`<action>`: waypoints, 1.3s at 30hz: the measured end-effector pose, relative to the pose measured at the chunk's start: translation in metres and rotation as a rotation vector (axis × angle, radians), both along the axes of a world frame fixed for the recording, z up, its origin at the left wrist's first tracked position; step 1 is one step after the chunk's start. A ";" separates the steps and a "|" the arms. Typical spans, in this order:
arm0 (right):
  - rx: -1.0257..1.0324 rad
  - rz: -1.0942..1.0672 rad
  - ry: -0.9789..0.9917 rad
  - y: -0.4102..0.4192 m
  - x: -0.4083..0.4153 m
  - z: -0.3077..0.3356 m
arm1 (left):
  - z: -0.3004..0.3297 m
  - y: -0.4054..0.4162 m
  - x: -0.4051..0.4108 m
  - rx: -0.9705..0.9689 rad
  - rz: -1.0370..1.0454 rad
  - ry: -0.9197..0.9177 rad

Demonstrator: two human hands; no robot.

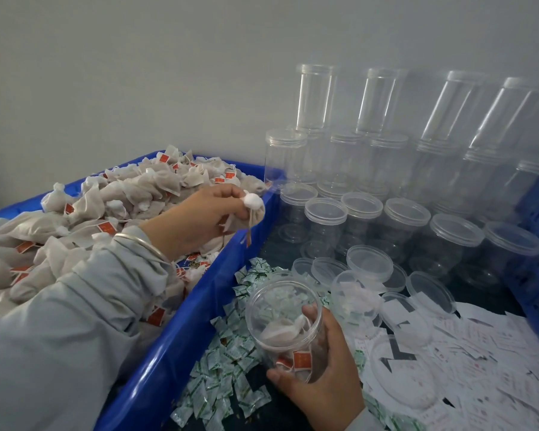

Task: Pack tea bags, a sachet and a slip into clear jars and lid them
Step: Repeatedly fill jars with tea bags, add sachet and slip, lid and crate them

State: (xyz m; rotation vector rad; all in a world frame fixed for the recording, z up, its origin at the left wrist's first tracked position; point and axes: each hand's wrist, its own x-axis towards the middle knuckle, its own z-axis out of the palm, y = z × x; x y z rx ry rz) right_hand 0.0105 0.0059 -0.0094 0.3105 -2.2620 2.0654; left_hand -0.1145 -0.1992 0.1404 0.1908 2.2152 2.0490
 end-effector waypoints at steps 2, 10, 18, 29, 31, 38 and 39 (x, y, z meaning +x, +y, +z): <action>0.009 -0.027 -0.005 0.001 -0.001 -0.002 | 0.001 0.008 0.008 0.068 -0.123 -0.017; 0.051 -0.079 0.001 0.002 0.000 -0.001 | 0.002 0.028 0.030 0.009 -0.349 -0.022; 0.044 -0.127 0.001 0.000 0.001 0.001 | 0.002 0.030 0.038 -0.274 -0.467 0.089; -0.003 -0.063 0.088 0.000 0.003 0.009 | 0.006 0.020 0.026 -0.296 -0.187 0.109; 0.003 -0.069 0.084 0.000 0.003 0.009 | 0.006 0.008 0.017 -0.318 -0.017 0.134; -0.030 -0.064 0.075 -0.001 0.005 0.014 | -0.010 -0.042 -0.019 -0.636 0.410 0.181; -0.033 -0.064 0.074 -0.001 0.005 0.015 | -0.015 -0.047 -0.022 -0.787 0.411 0.198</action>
